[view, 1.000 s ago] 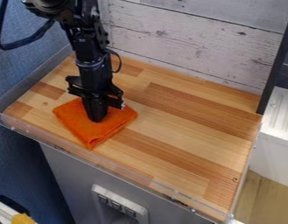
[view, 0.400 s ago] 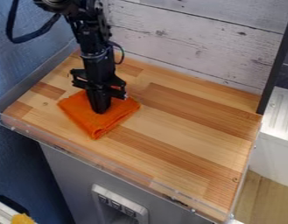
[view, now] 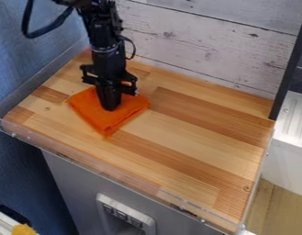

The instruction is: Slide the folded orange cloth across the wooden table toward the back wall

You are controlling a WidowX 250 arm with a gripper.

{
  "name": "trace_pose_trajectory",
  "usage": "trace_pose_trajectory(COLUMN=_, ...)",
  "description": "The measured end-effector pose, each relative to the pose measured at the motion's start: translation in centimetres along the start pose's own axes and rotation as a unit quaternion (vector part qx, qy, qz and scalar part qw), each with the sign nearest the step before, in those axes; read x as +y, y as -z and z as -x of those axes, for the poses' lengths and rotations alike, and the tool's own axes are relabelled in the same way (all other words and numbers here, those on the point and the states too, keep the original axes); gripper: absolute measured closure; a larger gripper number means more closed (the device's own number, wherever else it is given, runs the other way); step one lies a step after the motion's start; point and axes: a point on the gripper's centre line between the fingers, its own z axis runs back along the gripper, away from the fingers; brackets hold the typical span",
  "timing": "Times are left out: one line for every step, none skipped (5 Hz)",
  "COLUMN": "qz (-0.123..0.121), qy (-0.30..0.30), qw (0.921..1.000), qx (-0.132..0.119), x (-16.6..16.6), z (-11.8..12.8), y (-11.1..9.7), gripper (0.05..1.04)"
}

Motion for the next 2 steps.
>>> trace_pose_trajectory(qz=-0.002, qy=0.005, qw=1.0000, qx=0.001, x=-0.20, z=-1.07, y=-0.05, gripper=1.025)
trace_pose_trajectory(qz=-0.003, qy=0.009, qw=1.0000, qx=0.000, x=-0.29, z=-1.75, y=-0.15, gripper=1.025)
